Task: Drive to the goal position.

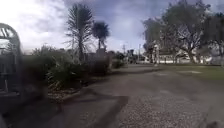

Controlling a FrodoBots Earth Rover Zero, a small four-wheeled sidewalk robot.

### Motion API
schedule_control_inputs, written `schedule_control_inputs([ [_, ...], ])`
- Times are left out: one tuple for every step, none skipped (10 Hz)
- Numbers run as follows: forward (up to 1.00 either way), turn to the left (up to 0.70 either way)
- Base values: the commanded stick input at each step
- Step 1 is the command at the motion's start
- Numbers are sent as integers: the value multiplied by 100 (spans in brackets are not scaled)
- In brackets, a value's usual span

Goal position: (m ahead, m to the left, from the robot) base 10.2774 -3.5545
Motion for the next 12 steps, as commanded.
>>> schedule_control_inputs([
  [67,-14],
  [67,-13],
  [66,-8],
  [65,-2],
  [51,0],
  [48,0],
  [41,-18],
  [22,-30],
  [4,-42],
  [0,-45],
  [0,-44],
  [0,-44],
])
